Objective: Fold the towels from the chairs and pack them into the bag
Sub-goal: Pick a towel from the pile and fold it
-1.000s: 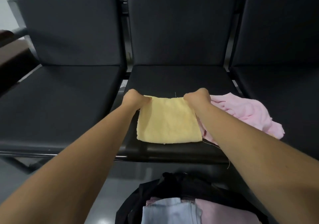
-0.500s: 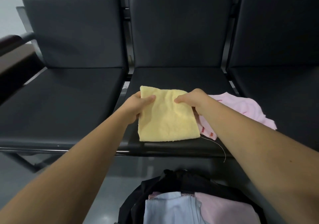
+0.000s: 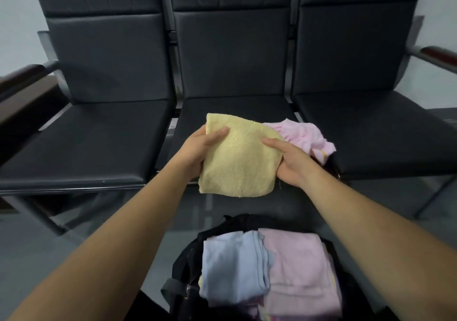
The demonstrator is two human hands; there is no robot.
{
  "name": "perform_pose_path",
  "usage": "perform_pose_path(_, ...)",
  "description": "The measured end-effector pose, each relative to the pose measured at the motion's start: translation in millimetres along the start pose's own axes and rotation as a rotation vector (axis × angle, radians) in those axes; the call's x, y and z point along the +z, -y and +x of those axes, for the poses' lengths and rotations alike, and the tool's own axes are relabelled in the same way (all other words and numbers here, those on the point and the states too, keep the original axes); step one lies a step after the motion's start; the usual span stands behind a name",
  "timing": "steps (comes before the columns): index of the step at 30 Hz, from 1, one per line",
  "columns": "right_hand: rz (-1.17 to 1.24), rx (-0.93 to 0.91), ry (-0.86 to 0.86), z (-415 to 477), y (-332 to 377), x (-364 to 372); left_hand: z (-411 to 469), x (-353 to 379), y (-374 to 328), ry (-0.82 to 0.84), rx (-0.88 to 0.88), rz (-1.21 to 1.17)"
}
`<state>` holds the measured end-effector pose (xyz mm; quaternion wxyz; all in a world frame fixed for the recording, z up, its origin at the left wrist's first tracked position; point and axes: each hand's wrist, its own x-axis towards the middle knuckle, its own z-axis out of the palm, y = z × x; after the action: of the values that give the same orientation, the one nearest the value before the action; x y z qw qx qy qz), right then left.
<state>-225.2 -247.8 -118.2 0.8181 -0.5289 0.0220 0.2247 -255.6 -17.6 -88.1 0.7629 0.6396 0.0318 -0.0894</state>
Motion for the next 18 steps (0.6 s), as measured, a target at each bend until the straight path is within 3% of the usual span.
perform_pose_path(10,0.119,0.199,-0.192,-88,-67,-66,-35,73,63,0.087,-0.190,-0.093)
perform_pose_path(14,0.184,0.186,-0.173,-102,-79,-89,-34,91,84,0.117,-0.273,-0.109)
perform_pose_path(18,0.139,0.171,-0.309,-101,-92,-124,-28,98,104,0.044,-0.297,-0.055)
